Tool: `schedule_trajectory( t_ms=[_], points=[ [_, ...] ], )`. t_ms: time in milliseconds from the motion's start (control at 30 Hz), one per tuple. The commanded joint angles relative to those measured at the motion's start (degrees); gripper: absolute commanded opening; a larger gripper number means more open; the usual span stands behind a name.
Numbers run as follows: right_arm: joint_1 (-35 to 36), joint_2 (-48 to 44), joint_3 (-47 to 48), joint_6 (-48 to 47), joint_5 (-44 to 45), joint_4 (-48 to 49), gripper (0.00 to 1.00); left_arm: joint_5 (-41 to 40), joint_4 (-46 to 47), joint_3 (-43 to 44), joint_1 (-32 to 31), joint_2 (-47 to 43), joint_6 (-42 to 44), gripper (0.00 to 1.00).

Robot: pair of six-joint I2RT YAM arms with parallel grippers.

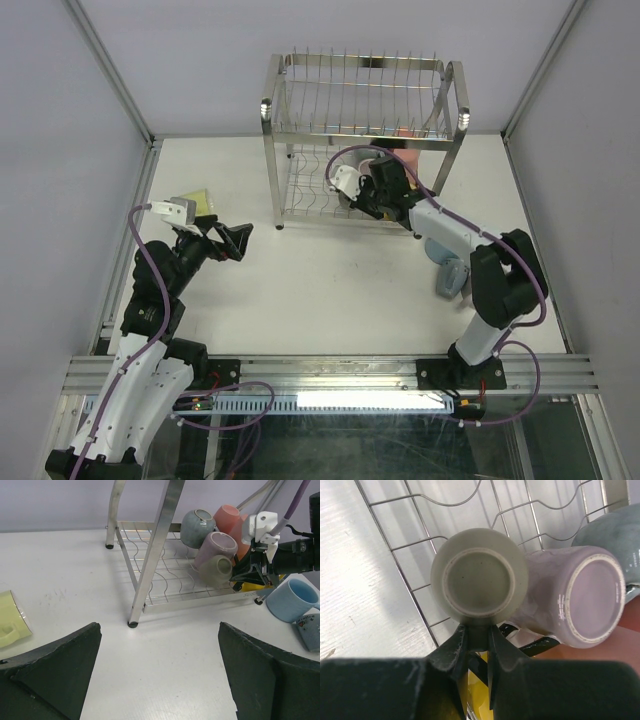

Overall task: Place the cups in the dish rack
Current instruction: Turn the cup upside down in the dish rack.

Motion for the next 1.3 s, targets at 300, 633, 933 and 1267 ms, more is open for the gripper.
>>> schedule_trajectory(
  t_ms=[300,633,933,1267],
  points=[
    [-1.48,1.78,2.48,1.81,0.06,1.04,0.00,-1.74,0.33,0.59,0.36,-0.71,1.51,0.99],
    [-2.04,1.82,3.18,1.93,-1.07,-2.10,0.22,-2.09,0.17,0.64,0.33,-0.53,1.64,0.99],
    [-1.97,-1.65,2.85,2.68,-1.54,-2.90,0.35,-2.13,0.15,0.64,0.38,-0.53,1.66,0.99],
    [-0.19,-6.67,0.65,2.90,-2.42,-2.65,0.40,-2.44,0.16,0.64,0.41,-0.70,1.66,0.99]
  ],
)
